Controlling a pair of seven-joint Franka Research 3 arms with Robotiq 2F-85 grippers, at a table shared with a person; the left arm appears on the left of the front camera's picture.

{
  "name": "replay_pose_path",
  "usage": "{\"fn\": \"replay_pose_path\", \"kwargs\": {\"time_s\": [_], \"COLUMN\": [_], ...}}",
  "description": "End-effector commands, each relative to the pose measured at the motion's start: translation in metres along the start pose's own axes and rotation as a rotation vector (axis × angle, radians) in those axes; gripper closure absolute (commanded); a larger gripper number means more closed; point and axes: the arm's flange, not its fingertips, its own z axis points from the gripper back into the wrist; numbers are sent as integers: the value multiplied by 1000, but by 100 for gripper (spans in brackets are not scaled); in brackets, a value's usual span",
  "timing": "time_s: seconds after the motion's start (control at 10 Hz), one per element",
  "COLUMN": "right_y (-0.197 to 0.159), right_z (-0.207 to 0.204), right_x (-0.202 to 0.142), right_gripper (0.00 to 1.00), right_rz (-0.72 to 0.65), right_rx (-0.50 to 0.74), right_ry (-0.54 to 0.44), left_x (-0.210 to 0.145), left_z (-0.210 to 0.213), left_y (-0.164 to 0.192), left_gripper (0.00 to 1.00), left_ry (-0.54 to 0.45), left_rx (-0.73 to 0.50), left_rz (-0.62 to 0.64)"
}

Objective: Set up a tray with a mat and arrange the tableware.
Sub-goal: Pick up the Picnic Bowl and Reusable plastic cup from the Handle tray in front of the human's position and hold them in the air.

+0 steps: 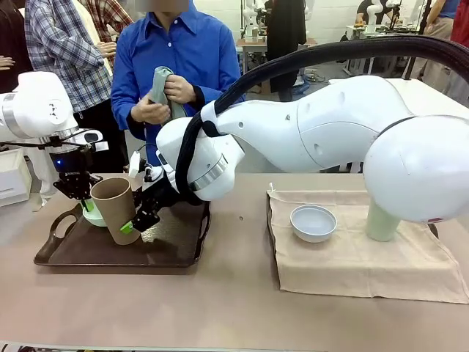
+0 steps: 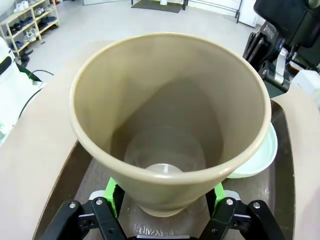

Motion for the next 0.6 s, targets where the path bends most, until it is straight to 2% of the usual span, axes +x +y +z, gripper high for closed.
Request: {"fn": "replay_pose_path", "kwargs": {"time_s": [0.0,0.1,0.2,0.4,0.5], "right_y": [-12,-14,-15,-3,11], "right_z": [-3,-2,-1,13,41], "right_x": [3,2,1,5,6], "right_gripper": [79,79,100,100,100], "right_rz": [25,21,25,28,31], "right_rx": [18,18,29,70,56], "right_ry": [-6,-13,-13,-23,-50], "left_x": [2,2,2,0,-4], "left_z": [-14,-14,-15,-12,-5], "left_y": [10,9,10,10,10], "left_gripper": [100,100,100,100,100], "left_ry": [20,22,24,34,23], "left_rx": [-9,-11,-12,-19,-20], "left_rz": [-12,-11,-10,-7,-23]}}
